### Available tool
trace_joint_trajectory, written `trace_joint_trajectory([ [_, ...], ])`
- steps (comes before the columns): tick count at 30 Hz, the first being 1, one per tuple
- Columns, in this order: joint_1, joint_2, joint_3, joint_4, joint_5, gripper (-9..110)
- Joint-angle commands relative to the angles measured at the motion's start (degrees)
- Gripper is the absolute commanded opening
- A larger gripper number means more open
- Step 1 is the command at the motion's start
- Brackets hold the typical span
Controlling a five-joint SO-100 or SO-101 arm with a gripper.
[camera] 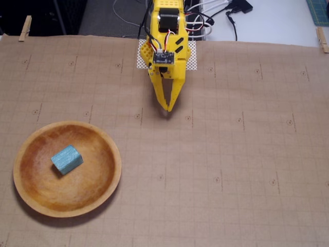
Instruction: Grasp a blue block and put it in the bowl.
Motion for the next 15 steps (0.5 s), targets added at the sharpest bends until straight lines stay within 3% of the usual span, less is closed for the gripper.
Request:
trace_joint_trajectory([
  [1,-0.1,0.4,-1.0,3.3,-0.6,-3],
  [15,0.0,0.4,-1.0,7.5,-0.5,-3],
])
